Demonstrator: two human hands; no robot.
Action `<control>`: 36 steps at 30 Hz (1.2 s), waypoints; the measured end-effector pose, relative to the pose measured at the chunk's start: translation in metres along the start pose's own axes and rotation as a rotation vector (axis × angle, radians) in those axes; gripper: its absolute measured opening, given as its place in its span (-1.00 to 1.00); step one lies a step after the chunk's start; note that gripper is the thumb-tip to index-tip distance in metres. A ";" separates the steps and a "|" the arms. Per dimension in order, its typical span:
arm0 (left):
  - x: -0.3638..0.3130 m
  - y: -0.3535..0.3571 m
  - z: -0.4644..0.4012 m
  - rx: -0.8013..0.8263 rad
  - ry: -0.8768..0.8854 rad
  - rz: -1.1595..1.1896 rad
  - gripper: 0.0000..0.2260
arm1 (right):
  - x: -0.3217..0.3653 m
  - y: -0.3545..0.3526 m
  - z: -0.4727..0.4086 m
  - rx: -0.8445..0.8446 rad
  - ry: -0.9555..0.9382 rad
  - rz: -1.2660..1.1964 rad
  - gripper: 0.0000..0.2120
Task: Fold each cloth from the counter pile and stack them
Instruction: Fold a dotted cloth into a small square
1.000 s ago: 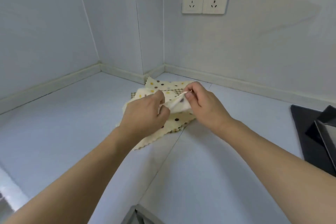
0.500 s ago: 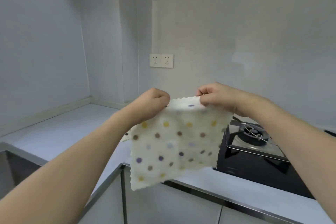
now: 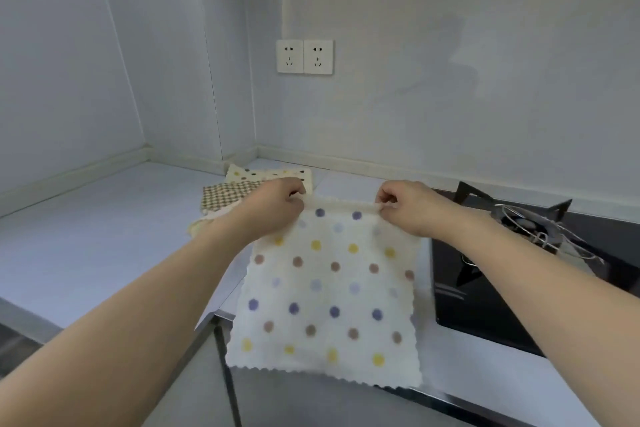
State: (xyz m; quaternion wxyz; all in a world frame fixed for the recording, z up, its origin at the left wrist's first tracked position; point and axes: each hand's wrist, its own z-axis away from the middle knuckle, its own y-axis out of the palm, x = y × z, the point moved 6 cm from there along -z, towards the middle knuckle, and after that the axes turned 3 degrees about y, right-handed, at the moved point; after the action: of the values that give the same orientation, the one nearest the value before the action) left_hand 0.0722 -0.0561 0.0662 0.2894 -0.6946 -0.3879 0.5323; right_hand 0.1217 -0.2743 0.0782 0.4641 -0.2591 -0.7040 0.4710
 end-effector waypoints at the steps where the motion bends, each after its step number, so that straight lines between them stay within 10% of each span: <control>1: 0.009 0.002 -0.006 -0.020 -0.003 -0.009 -0.83 | -0.004 0.007 -0.008 -0.025 -0.014 -0.012 -0.83; 12: 0.042 0.041 0.077 -0.041 0.428 -0.295 -0.82 | -0.007 0.079 0.058 -0.107 -0.187 0.181 -0.87; 36: 0.041 0.056 0.124 0.072 0.638 -0.158 -0.86 | -0.021 0.111 0.101 -0.191 0.017 0.182 -0.75</control>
State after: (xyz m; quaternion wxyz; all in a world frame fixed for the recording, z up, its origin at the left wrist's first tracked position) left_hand -0.0287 -0.0526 -0.0338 0.4610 -0.7834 -0.3113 0.2771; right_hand 0.0318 -0.2870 -0.0429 0.3987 -0.3686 -0.7153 0.4399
